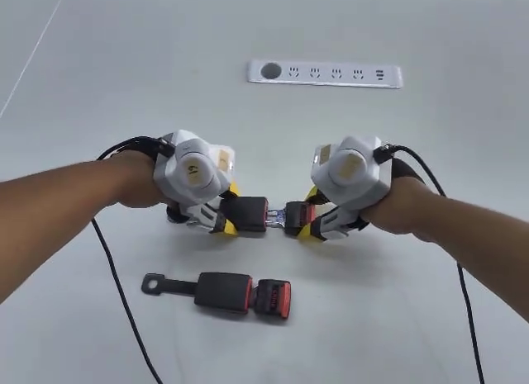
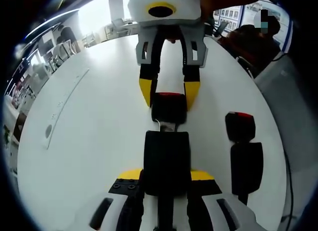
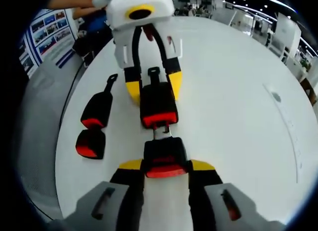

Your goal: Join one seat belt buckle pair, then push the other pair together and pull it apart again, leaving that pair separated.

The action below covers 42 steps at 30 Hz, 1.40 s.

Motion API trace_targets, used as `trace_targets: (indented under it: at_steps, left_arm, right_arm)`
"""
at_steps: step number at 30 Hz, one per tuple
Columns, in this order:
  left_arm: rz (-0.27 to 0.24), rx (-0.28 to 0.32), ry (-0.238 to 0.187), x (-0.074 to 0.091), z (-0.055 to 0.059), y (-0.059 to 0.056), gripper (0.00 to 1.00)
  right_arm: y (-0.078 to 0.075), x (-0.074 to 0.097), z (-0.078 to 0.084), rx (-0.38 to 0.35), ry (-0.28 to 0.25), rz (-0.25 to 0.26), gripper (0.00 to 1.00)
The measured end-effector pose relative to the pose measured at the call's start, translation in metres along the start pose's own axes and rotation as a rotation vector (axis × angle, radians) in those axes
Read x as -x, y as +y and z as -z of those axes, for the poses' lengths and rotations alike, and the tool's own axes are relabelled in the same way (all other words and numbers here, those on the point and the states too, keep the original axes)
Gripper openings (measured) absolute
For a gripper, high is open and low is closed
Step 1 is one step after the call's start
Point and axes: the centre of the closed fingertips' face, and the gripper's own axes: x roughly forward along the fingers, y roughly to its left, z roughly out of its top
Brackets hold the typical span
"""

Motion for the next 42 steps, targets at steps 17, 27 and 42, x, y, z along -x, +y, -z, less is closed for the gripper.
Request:
trace_targets:
  at_steps: [17,27,42]
  left_arm:
    - [0.007,-0.021,-0.002,0.0,0.0,-0.001,0.33]
    - [0.028,-0.061,0.011,0.0,-0.003,-0.002,0.33]
    - [0.042,-0.099,0.028,0.002,-0.008,-0.005,0.33]
  right_arm:
    - [0.001,-0.004,-0.006,0.016,-0.013,0.013,0.31]
    - [0.002,-0.007,-0.013,-0.054,-0.049,0.031,0.3]
    - [0.0,-0.01,-0.016,-0.041,-0.021,0.044,0.3]
